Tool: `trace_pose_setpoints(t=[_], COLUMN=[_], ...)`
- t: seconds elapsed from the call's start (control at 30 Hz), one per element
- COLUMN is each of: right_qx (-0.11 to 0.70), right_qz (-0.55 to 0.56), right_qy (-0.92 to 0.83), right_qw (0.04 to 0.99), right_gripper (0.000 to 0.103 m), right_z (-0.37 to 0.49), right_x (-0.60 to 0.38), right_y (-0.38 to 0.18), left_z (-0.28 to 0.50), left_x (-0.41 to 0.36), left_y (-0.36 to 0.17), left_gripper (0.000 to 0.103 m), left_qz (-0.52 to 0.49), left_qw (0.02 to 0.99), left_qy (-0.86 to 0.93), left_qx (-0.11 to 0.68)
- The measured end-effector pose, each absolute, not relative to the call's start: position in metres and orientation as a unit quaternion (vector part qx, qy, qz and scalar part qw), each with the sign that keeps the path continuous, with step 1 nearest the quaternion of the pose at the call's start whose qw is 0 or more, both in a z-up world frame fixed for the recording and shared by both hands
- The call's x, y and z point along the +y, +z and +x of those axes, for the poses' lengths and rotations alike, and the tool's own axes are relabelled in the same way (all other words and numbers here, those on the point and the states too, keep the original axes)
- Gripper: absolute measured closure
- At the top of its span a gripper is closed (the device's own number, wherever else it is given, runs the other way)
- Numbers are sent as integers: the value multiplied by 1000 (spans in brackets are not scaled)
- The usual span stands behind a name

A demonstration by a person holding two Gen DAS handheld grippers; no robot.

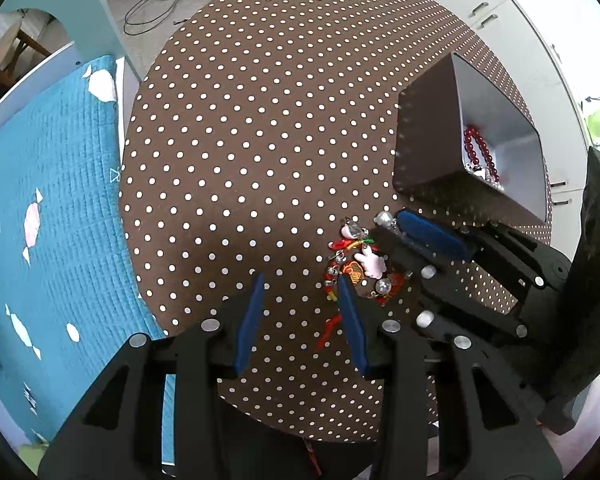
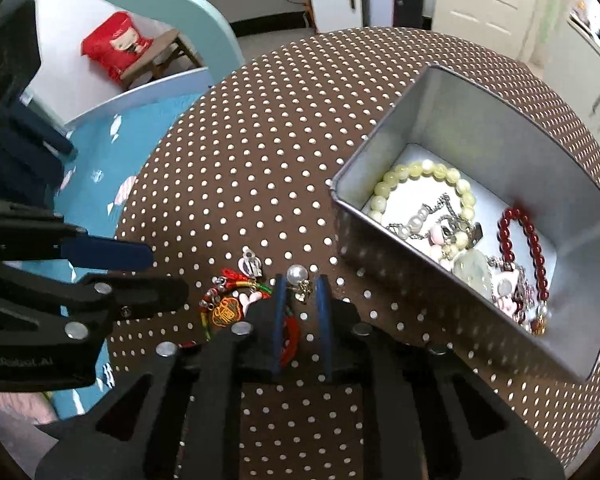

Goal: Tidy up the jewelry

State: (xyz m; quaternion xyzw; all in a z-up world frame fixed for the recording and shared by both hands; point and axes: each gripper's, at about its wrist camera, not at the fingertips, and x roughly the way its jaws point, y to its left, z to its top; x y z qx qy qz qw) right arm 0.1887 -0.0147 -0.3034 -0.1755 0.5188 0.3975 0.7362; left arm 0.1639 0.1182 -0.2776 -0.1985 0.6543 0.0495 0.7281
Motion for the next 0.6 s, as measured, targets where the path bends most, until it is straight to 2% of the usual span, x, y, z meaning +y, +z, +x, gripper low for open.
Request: trace_pose_setpoints(t=[0.1, 0.17, 0.4, 0.6], right_qx=[507, 503, 529, 559], right_qz=[-184, -190, -144, -31], right_qy=[401, 397, 390, 348], right_qw=[741, 744, 740, 752], right_gripper=[82, 93, 94, 93], right_z=[187, 190, 204, 220], right_x=[-15, -15, -27, -74], right_y=[-305, -307, -302, -290], left_z=[158, 159, 170, 186], left_x=[124, 126, 128, 120], left_y=[-280, -284, -288, -292], left_gripper=[64, 64, 65, 65], left_qz=[-203, -206, -208, -206], left_qw=[727, 725, 730, 734], left_qy=[53, 55, 38, 1], left_qx=[654, 655, 650, 647])
